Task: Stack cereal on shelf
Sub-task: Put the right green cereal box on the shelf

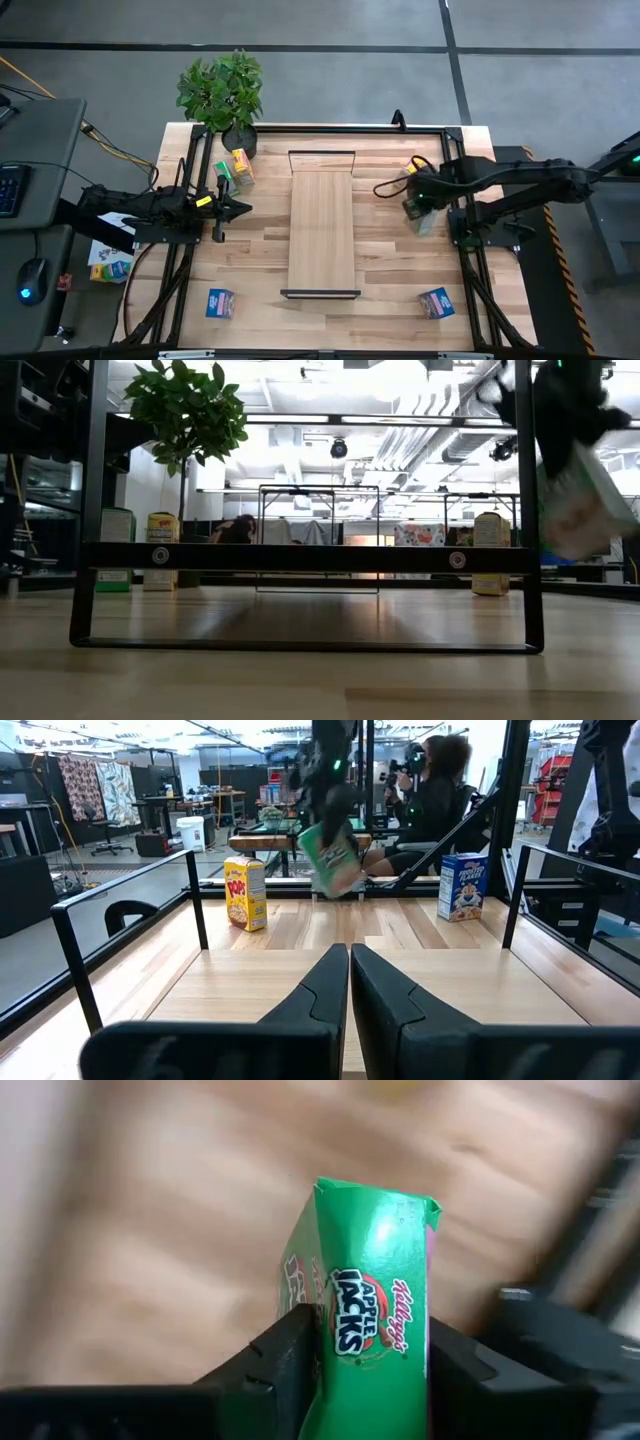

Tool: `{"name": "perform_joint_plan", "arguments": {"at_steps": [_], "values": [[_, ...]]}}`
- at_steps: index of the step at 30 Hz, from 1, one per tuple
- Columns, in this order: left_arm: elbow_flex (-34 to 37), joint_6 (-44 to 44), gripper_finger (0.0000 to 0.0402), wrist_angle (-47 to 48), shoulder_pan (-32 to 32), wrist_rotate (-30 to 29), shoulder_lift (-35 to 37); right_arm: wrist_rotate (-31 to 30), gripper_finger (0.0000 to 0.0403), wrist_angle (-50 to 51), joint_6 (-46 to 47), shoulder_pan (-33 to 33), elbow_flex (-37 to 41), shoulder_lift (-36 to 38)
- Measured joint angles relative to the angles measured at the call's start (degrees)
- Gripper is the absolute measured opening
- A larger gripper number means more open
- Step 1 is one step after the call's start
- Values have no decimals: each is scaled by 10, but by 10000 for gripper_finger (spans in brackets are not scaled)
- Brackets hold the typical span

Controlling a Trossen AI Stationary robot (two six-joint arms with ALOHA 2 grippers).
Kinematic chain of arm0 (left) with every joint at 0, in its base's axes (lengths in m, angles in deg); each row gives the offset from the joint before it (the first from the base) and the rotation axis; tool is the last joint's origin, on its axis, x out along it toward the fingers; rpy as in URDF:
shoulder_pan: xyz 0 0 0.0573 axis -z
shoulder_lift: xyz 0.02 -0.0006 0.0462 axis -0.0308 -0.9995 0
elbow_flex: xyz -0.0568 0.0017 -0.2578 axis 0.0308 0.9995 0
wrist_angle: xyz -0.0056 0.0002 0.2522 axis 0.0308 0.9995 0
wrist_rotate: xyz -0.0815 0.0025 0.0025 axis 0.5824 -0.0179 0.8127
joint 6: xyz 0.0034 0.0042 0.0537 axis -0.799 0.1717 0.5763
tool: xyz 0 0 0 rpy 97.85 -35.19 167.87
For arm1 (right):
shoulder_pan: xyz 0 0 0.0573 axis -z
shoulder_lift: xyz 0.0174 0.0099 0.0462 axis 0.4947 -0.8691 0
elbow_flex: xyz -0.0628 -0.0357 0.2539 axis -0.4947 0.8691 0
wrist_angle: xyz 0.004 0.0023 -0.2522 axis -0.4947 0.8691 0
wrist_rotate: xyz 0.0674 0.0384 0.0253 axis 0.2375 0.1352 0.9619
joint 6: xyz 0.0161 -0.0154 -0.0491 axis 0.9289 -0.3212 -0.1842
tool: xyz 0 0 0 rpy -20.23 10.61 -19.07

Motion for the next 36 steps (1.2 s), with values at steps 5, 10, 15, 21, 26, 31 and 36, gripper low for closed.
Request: {"name": "perform_joint_plan", "arguments": {"at_steps": [5, 10, 15, 21, 26, 31, 36], "values": [[0, 0, 10, 0, 0, 0, 0, -17, 136, -205, -77, -60, -47, -1], [0, 0, 10, 0, 0, 0, 0, -125, 137, -397, -149, -96, -47, -47], [0, 0, 10, 0, 0, 0, 0, -145, 137, -415, -172, -90, -79, -150], [0, 0, 10, 0, 0, 0, 0, -262, 138, -243, -186, -69, -221, -286], [0, 0, 10, 0, 0, 0, 0, -336, 138, -135, -151, -59, -322, -385], [0, 0, 10, 0, 0, 0, 0, -345, 138, -108, -115, -53, -358, -455], [0, 0, 10, 0, 0, 0, 0, -364, 138, -113, -86, -37, -370, -490]]}}
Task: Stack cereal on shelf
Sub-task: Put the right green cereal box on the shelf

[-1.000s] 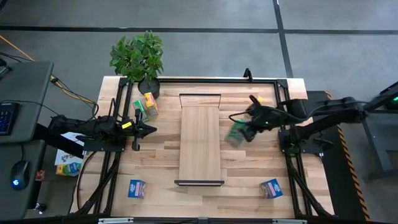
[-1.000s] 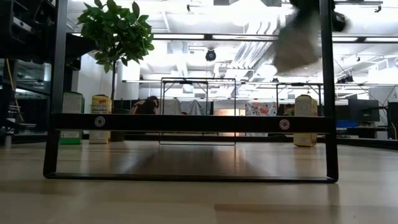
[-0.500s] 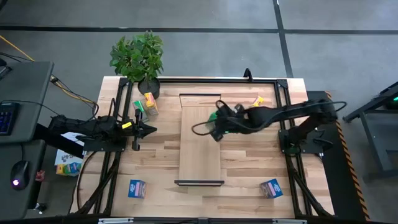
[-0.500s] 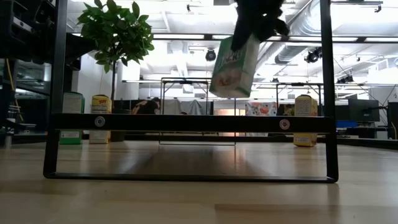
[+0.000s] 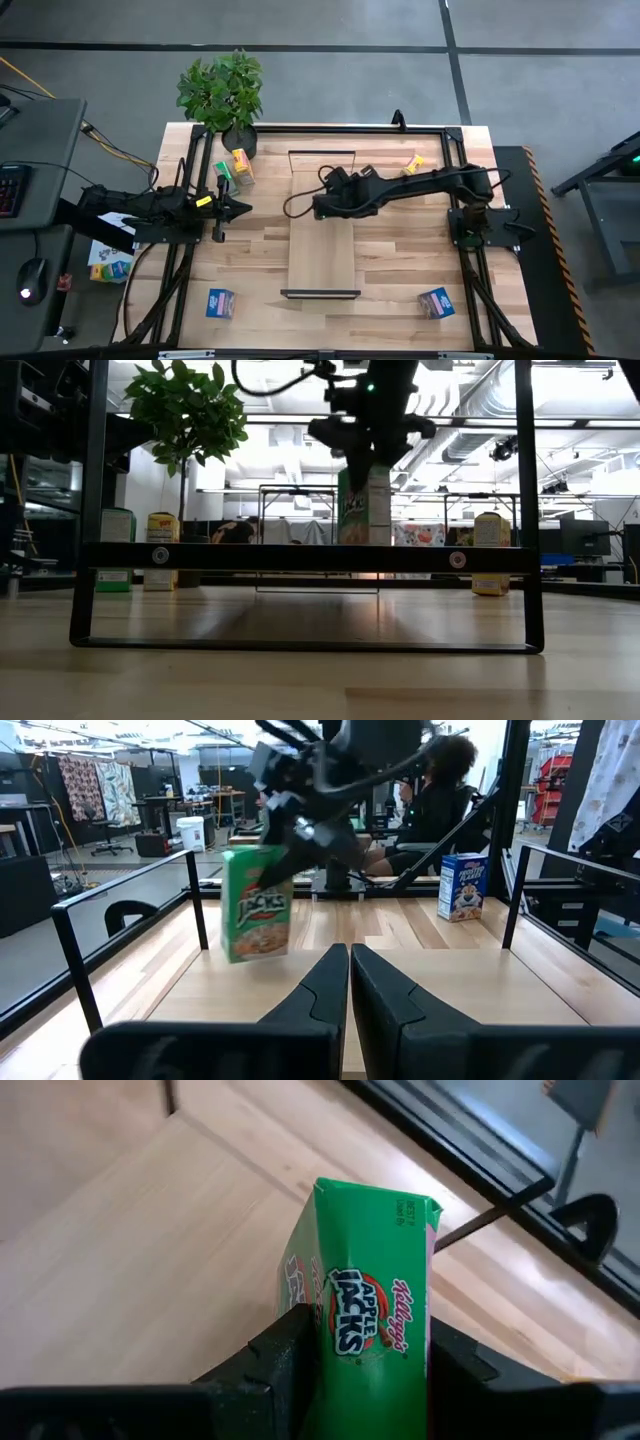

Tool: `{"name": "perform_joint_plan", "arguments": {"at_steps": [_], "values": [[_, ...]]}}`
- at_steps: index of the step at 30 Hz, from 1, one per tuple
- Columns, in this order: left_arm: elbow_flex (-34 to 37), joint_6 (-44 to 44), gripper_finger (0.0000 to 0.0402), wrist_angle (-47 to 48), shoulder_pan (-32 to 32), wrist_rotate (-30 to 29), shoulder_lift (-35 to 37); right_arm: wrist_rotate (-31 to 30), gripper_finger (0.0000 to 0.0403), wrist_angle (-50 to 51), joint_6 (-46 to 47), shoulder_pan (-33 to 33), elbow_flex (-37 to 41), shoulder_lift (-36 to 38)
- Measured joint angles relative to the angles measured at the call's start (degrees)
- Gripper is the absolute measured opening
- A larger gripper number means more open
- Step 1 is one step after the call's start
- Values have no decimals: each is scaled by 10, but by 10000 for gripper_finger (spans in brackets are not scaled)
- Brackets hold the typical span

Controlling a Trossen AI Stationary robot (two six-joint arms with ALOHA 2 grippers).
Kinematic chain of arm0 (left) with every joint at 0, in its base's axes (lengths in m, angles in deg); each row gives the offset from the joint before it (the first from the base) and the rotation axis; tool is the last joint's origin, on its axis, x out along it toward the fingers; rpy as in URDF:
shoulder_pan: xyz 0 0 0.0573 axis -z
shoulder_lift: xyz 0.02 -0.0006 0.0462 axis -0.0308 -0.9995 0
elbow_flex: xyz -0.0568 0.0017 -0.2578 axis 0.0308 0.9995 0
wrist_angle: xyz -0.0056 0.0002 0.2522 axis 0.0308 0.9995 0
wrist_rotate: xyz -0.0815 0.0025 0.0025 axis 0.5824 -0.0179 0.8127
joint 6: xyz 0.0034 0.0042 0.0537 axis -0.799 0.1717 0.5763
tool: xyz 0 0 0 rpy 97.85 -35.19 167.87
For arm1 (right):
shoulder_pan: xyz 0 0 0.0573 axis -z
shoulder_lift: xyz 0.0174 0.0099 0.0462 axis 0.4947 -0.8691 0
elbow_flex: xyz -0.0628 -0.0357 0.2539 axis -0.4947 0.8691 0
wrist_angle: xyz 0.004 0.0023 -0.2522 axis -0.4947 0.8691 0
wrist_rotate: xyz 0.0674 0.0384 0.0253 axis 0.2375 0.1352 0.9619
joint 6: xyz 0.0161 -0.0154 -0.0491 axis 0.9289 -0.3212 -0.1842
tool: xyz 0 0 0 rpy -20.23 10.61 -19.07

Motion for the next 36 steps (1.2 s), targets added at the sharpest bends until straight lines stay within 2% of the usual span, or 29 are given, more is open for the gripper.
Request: {"name": "perform_joint_plan", "arguments": {"at_steps": [9, 16, 21, 29, 36], "values": [[0, 0, 10, 0, 0, 0, 0, 5, 138, 0, 114, 15, 0, -2], [0, 0, 10, 0, 0, 0, 0, 92, 138, -4, 95, 35, -1, 0], [0, 0, 10, 0, 0, 0, 0, 86, 138, -10, 56, 40, -1, 0], [0, 0, 10, 0, 0, 0, 0, 41, 138, -8, 154, 40, 0, -2], [0, 0, 10, 0, 0, 0, 0, 45, 138, -9, 163, 40, 0, -2]]}}
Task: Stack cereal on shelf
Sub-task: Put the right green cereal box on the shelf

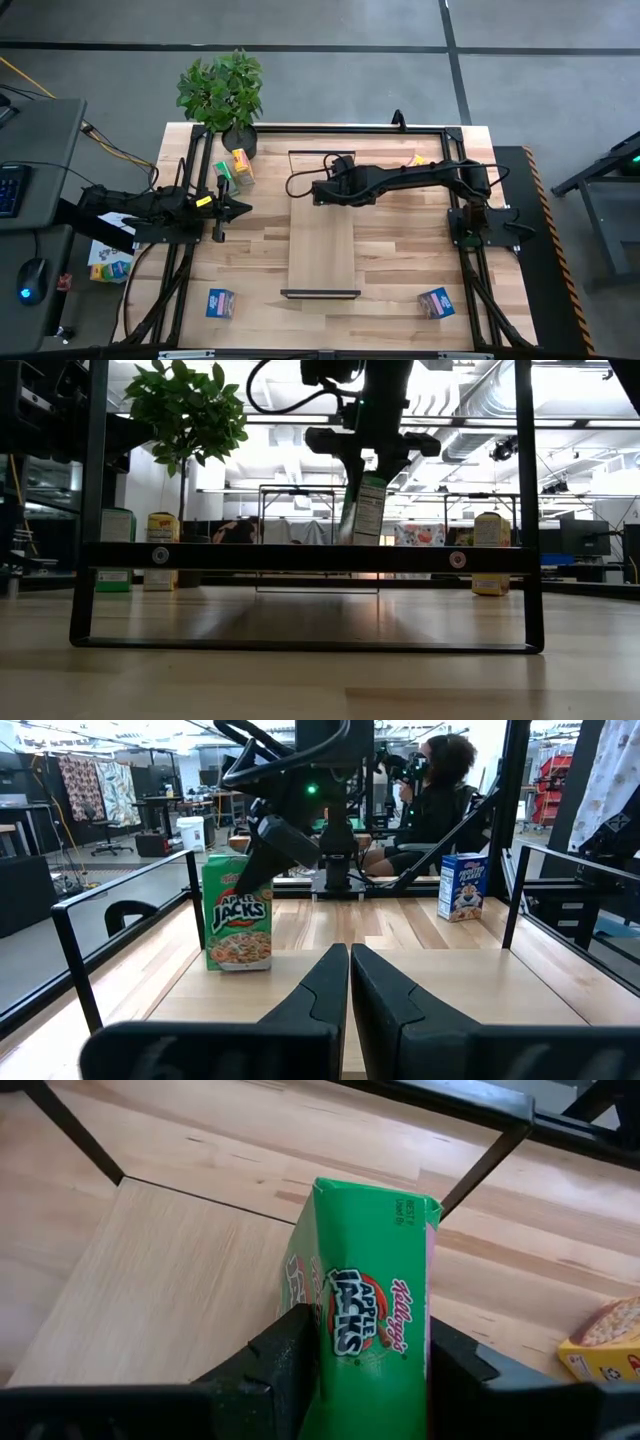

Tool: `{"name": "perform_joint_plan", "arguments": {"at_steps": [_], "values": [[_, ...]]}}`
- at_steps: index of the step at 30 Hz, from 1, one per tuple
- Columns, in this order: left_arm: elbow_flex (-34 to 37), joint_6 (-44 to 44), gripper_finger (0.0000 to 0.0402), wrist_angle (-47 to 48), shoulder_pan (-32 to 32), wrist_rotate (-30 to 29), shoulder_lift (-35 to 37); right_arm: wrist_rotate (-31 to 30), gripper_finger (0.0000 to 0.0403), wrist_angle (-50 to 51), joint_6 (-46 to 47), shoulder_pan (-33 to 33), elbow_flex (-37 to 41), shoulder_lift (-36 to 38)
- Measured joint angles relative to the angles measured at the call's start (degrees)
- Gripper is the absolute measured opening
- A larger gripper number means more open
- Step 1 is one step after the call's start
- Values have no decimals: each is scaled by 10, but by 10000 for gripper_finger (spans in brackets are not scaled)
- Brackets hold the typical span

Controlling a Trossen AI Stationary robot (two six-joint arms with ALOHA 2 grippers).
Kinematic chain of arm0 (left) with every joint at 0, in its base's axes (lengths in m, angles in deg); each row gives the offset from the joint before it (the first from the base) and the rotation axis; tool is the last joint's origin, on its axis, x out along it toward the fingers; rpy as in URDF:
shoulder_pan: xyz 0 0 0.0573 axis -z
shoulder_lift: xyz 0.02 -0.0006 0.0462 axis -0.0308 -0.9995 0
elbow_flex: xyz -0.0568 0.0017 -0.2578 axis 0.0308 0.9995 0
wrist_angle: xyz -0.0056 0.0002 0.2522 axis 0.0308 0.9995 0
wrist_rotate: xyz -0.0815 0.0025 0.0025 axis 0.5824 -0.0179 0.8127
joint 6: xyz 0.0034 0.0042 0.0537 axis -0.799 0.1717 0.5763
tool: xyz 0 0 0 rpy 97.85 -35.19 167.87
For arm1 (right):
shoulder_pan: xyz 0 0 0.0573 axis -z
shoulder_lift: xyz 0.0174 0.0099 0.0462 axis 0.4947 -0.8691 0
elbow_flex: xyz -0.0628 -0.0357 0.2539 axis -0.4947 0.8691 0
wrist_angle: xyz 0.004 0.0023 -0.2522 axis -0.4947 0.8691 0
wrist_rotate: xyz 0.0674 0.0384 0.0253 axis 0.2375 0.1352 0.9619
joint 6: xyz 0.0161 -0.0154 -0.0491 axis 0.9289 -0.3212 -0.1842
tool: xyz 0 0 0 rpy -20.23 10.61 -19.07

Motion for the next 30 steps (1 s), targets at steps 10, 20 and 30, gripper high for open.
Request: {"name": "perform_joint_plan", "arguments": {"at_steps": [10, 20, 30], "values": [[0, 0, 10, 0, 0, 0, 0, -18, 154, 0, -25, -1, 0, 0], [0, 0, 10, 0, 0, 0, 0, -24, 241, -1, -33, -4, 0, 0], [0, 0, 10, 0, 0, 0, 0, -31, 254, -22, -37, -4, 0, 5]]}}
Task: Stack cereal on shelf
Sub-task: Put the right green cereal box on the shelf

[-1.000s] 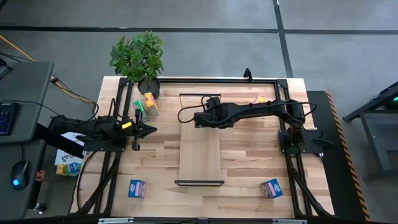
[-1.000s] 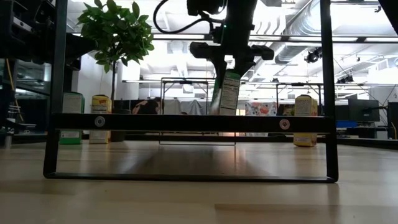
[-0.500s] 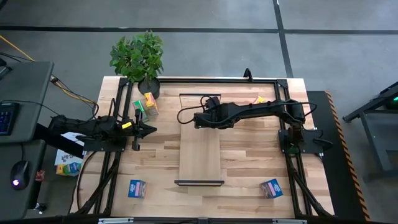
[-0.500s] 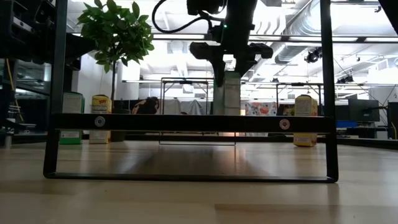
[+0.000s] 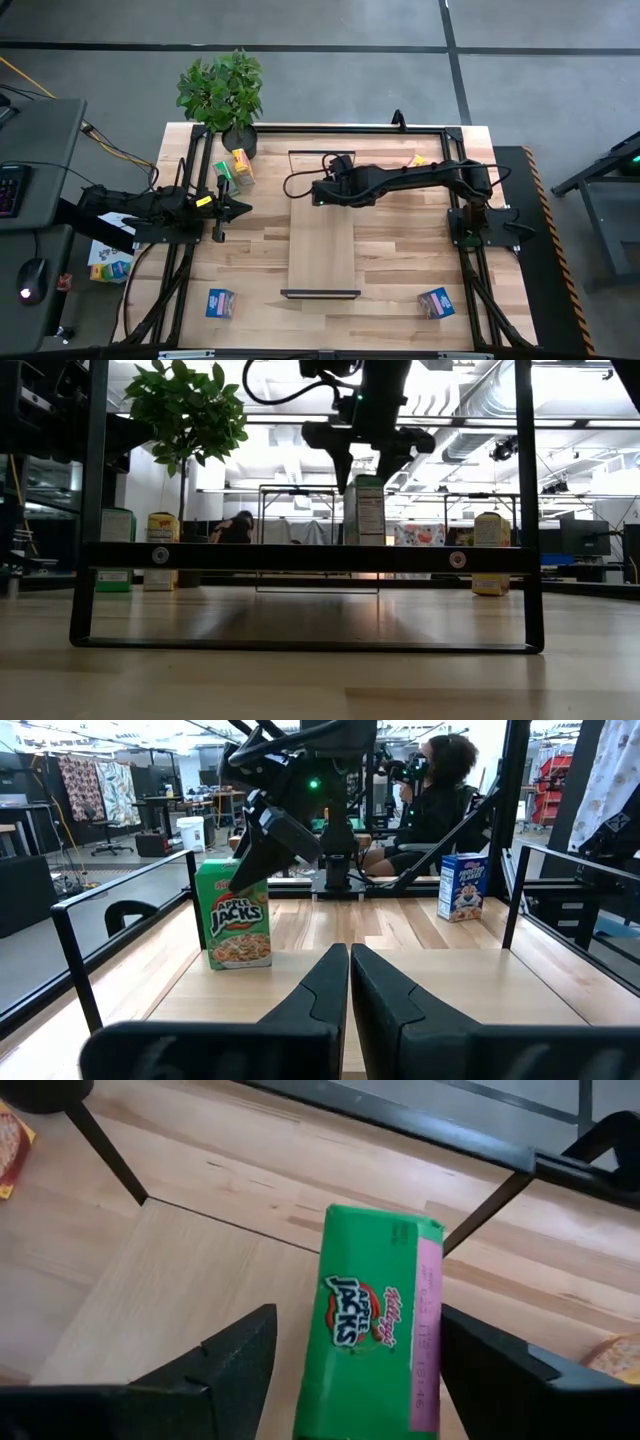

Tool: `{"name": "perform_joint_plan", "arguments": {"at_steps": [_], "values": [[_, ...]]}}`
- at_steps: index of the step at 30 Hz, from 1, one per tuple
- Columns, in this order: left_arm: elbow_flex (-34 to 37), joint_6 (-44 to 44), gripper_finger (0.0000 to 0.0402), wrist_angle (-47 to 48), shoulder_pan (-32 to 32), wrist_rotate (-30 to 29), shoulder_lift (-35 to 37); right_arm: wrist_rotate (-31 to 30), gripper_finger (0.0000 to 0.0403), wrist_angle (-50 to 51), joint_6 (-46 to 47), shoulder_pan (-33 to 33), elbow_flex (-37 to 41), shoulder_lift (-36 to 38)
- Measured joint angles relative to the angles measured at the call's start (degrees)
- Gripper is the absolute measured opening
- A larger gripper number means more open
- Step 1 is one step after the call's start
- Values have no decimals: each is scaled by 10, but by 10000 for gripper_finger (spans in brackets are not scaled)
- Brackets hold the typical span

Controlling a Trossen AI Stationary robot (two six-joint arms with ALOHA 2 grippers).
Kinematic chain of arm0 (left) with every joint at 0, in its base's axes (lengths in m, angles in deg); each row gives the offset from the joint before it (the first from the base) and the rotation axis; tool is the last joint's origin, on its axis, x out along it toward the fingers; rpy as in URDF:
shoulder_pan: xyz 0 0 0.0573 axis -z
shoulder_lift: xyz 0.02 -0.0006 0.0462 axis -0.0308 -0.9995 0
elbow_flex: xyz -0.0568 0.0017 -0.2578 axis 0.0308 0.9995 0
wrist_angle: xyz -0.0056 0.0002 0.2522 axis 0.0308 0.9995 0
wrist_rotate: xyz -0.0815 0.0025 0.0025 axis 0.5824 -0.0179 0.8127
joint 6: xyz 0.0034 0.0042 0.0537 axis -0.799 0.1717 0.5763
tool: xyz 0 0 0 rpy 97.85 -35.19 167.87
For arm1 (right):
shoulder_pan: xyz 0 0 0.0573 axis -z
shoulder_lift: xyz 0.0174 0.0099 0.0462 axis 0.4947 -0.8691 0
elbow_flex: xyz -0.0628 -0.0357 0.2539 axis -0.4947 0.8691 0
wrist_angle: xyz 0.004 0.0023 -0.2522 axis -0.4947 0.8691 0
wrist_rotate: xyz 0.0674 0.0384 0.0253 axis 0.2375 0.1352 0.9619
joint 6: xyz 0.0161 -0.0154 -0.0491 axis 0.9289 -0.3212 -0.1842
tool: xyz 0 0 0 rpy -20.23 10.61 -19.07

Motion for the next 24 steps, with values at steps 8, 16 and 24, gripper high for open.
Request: {"name": "perform_joint_plan", "arguments": {"at_steps": [8, 16, 24], "values": [[0, 0, 10, 0, 0, 0, 0, 28, 254, 7, 0, -1, 0, 0], [0, 0, 10, 0, 0, 0, 0, 63, 254, 74, 28, -5, 0, 0], [0, 0, 10, 0, 0, 0, 0, 66, 254, 79, 33, -12, 0, 0]]}}
